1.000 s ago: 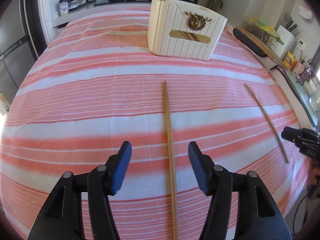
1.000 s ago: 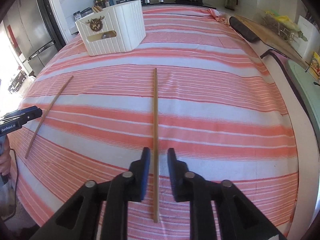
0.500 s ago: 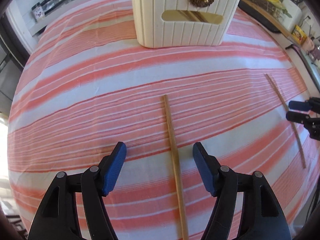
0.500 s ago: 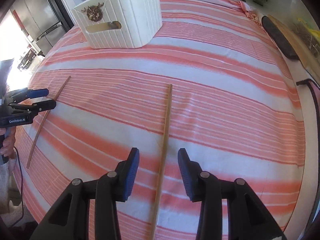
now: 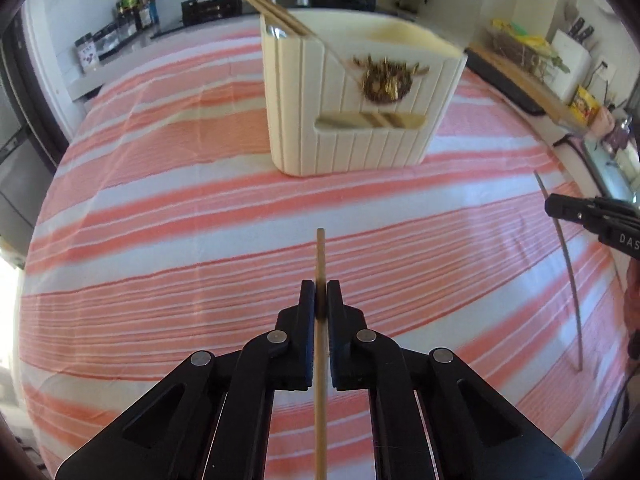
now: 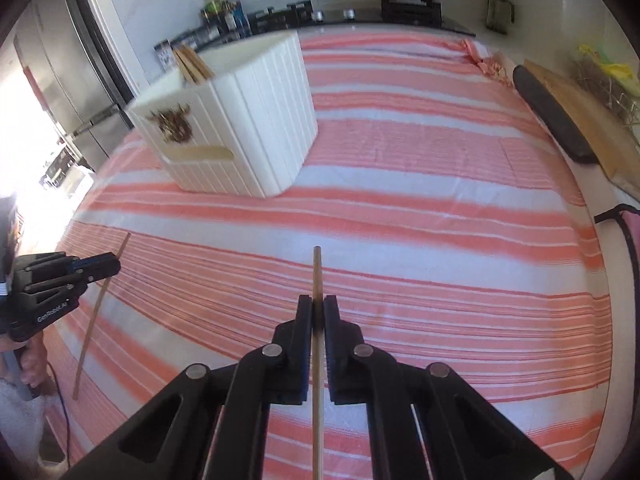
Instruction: Organize utensils
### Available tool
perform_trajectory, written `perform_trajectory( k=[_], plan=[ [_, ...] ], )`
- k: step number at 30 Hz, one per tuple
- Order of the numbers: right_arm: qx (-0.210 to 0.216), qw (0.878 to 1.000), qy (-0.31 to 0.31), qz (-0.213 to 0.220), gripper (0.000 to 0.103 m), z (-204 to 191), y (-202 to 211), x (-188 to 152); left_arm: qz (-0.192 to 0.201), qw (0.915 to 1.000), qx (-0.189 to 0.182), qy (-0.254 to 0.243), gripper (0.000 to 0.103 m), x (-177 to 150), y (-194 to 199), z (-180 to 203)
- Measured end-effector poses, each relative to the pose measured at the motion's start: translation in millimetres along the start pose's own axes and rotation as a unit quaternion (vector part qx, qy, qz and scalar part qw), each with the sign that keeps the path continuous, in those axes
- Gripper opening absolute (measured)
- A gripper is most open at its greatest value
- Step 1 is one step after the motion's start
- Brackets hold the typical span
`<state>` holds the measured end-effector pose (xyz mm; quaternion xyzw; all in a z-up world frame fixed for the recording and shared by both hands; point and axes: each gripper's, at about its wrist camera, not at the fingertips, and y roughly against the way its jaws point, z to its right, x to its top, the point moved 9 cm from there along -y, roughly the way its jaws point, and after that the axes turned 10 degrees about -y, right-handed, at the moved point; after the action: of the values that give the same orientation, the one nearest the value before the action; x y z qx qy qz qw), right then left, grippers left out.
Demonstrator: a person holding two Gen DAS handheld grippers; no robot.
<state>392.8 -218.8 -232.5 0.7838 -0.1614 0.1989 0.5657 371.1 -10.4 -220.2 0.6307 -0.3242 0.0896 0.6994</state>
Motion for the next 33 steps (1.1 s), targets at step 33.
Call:
perform_trajectory(
  k=[33],
  plan=[
    [0.128, 0.963, 0.037, 0.234, 0.006, -56, 199, 67, 0.186, 0.9799, -0.071, 0.018, 0.004, 67, 164, -2]
  ],
)
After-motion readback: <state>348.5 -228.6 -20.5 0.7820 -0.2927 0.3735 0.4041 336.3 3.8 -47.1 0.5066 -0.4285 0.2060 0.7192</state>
